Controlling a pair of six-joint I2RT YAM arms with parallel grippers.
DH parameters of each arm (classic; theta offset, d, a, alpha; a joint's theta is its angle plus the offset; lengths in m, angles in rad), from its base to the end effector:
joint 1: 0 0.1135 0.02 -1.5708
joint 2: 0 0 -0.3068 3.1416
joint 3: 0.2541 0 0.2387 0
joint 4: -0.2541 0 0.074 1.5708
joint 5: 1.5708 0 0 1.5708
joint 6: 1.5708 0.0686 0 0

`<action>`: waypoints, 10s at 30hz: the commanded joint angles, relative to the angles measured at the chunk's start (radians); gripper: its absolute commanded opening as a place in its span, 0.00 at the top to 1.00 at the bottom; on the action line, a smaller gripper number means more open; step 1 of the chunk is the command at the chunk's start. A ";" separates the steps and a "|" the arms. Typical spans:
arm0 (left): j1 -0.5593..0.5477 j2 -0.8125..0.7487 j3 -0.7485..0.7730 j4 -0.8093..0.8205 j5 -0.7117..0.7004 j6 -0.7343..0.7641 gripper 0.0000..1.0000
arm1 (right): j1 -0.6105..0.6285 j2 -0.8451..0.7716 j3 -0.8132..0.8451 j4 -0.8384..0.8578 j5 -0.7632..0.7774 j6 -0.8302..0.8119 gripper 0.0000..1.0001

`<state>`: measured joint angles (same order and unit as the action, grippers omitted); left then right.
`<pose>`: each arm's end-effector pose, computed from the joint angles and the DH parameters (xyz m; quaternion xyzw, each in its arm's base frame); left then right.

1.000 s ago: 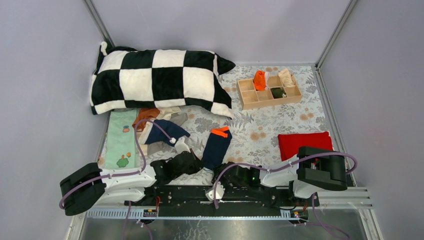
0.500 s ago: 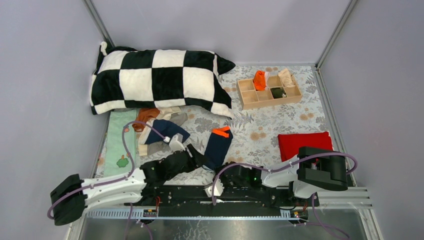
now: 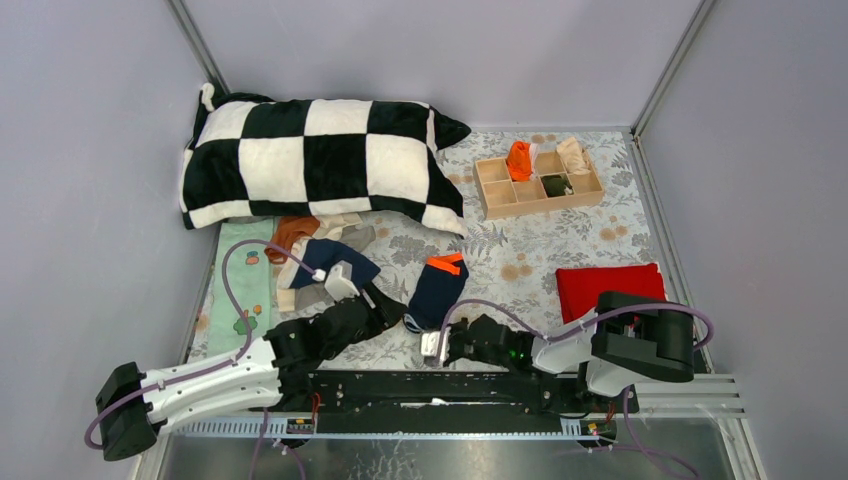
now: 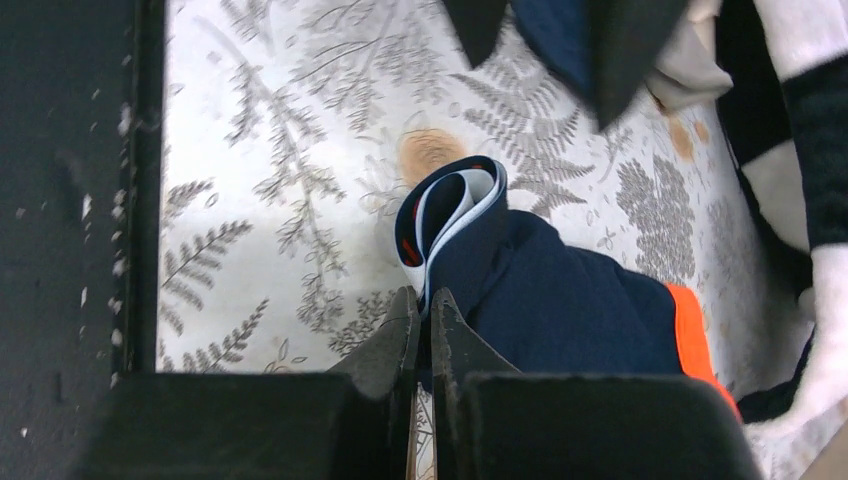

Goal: Roll the underwear
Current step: Roll the underwear to the center of the board.

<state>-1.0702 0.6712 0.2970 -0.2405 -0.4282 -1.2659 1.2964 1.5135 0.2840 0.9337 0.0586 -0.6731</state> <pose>0.0865 -0.0988 0.1970 -0.1820 0.8539 -0.3396 0.3498 0.0777 0.2613 0.1806 -0.6596 0.4588 0.1600 0.5735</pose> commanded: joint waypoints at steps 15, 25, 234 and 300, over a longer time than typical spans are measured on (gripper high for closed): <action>0.006 0.027 0.043 -0.035 -0.045 0.058 0.35 | -0.124 0.156 -0.138 0.605 0.082 0.872 1.00; 0.006 0.012 0.008 0.022 -0.020 0.157 0.35 | -0.148 0.078 -0.110 0.353 0.200 1.118 1.00; 0.246 0.871 0.122 0.602 0.325 0.647 1.00 | -0.207 -0.083 0.169 -0.539 -0.145 -0.842 0.42; 0.323 0.421 0.122 0.362 0.289 0.614 0.32 | -0.299 0.242 -0.155 0.651 0.048 0.954 1.00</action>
<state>-0.7555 1.0729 0.4335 0.0738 -0.1890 -0.6884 1.0096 1.6997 0.1661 1.3876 -0.0101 0.0025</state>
